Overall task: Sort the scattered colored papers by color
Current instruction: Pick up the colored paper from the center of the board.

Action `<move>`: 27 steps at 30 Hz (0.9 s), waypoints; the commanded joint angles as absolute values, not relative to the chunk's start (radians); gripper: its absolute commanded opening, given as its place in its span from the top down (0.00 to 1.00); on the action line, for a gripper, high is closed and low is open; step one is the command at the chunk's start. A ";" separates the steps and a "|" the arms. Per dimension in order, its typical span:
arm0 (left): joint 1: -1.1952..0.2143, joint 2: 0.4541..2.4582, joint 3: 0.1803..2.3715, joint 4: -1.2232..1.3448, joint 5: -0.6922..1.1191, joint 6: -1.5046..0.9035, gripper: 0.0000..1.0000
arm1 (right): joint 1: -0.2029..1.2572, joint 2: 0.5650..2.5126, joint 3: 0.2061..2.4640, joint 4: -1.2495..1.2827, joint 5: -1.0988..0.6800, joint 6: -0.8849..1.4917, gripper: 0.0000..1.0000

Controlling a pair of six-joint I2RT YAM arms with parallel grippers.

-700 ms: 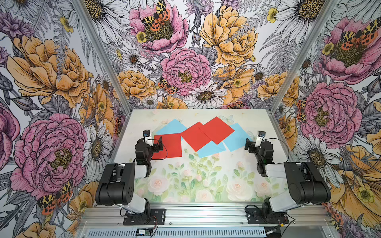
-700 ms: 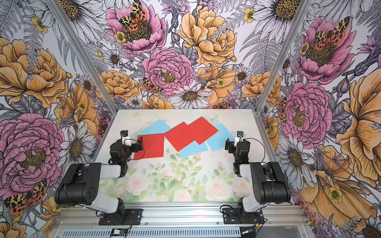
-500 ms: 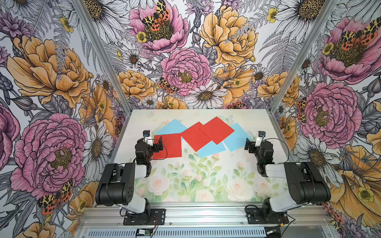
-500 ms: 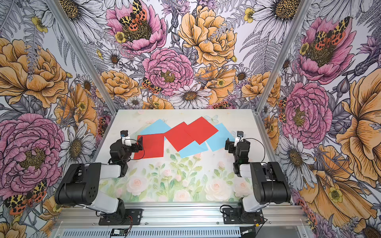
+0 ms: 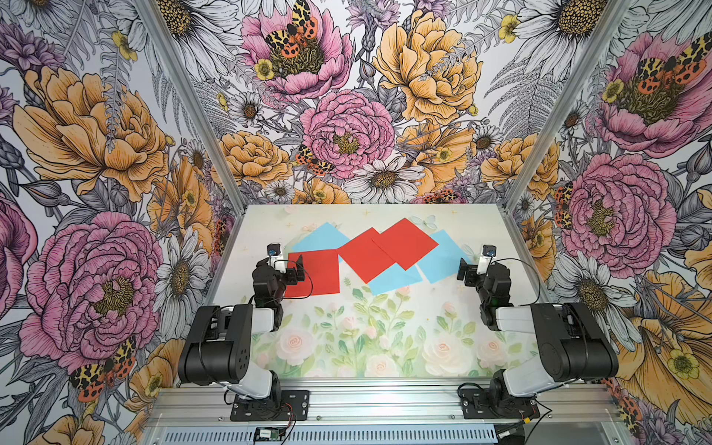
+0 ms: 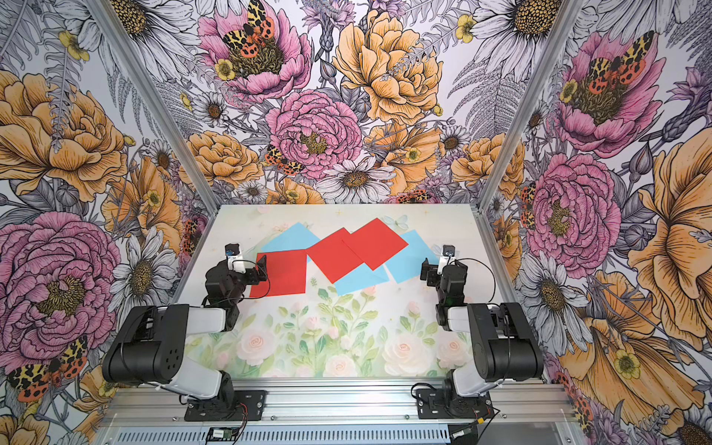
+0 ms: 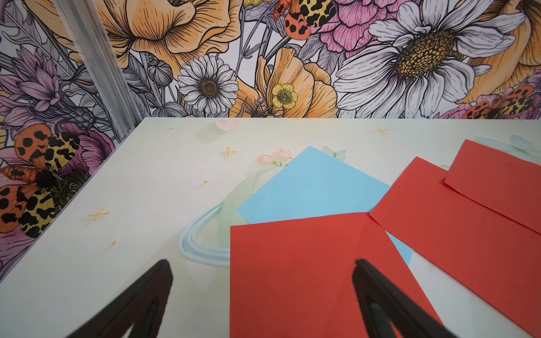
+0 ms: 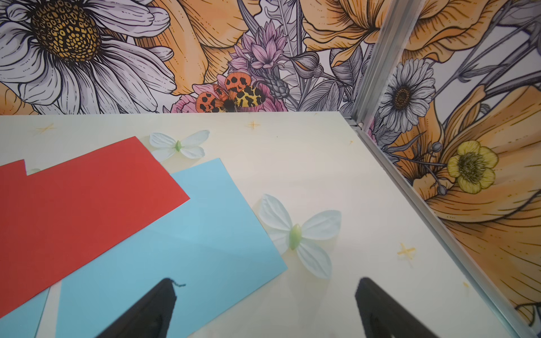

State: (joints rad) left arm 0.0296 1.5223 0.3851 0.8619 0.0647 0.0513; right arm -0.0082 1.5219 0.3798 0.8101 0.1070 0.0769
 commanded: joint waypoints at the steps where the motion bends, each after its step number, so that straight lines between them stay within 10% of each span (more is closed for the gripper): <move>1: 0.034 1.525 0.387 0.868 0.083 0.039 0.01 | -0.015 1.529 0.407 0.820 0.099 0.077 0.01; 19: 0.036 1.518 0.394 0.860 0.091 0.037 0.06 | -0.015 1.511 0.412 0.800 0.063 0.061 0.01; 27: 0.026 1.286 0.866 -0.105 -0.080 -0.107 0.14 | 0.070 1.382 0.998 -0.138 0.002 0.107 0.01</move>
